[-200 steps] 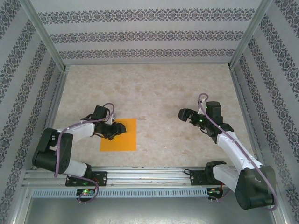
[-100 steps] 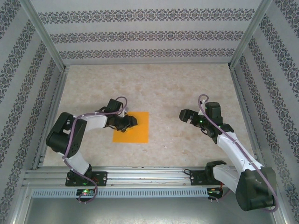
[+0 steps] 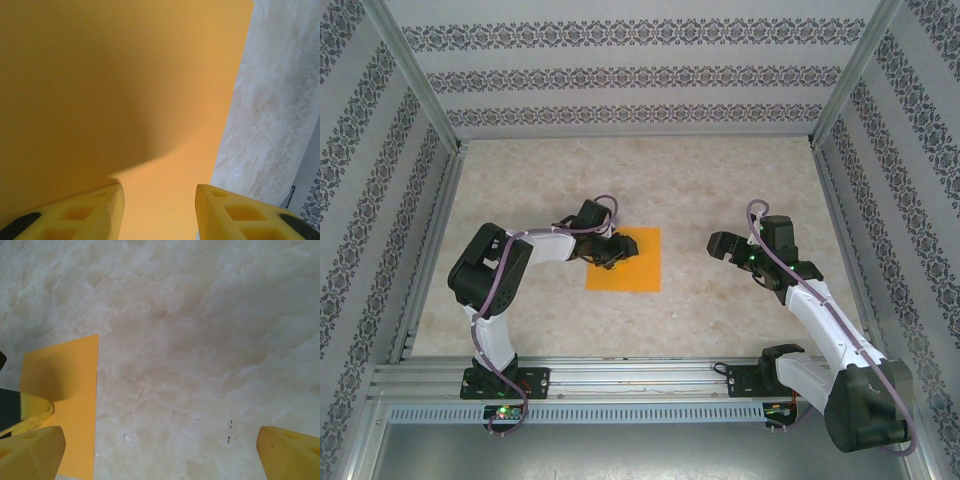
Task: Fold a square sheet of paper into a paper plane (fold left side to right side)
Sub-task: Move the square sheet of paper to the center of the table.
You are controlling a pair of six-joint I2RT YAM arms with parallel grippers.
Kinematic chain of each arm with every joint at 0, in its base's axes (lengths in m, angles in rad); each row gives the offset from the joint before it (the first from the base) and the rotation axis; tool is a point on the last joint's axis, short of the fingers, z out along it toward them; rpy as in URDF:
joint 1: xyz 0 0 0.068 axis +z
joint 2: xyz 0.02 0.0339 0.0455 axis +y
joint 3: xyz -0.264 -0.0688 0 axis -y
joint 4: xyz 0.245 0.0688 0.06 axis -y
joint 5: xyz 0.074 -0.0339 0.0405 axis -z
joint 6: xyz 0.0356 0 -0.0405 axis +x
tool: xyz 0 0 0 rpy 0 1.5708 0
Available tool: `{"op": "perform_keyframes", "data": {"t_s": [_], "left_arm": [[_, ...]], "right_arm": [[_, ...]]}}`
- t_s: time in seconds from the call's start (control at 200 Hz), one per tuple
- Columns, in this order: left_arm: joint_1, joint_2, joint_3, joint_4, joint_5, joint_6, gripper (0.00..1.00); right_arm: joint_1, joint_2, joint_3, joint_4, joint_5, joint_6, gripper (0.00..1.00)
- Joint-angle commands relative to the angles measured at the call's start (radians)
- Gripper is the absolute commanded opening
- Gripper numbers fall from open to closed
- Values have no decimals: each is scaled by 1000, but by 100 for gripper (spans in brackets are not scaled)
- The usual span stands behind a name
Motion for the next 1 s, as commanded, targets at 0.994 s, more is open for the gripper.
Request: {"op": "perform_keyframes", "data": {"t_s": [0.994], "left_arm": [[138,-390,-5,-369,-140,177,50]], "right_arm": [[181,277,343,-228,142,-80,92]]}}
